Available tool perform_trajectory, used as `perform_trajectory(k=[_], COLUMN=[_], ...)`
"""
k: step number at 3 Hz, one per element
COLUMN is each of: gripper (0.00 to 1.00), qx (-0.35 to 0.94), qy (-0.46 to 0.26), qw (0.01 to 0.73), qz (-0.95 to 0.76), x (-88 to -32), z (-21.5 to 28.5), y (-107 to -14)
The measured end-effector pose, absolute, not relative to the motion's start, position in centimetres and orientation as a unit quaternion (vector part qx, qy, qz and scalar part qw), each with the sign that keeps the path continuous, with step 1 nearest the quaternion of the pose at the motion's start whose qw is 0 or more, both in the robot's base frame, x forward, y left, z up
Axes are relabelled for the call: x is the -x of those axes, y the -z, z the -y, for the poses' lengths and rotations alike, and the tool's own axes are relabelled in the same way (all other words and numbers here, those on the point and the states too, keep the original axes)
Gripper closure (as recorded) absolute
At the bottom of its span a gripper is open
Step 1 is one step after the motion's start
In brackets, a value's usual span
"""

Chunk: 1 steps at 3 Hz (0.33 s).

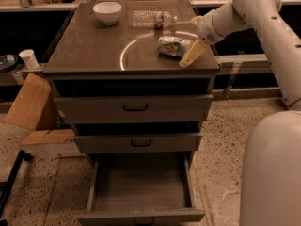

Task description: Pick 7up can from bottom drawer and place on counter

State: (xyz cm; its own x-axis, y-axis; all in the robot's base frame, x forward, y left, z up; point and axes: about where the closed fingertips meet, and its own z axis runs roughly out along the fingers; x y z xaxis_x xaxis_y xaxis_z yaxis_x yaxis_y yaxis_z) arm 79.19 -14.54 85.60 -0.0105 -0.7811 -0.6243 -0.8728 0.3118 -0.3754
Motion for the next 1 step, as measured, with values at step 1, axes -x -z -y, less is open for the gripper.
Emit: perform_trajectory(k=[1], gripper=[0.00], qx=[0.576], qy=[-0.040], qw=[0.416], qz=[-0.702], x=[-78.78], z=[15.73], y=[-87.50])
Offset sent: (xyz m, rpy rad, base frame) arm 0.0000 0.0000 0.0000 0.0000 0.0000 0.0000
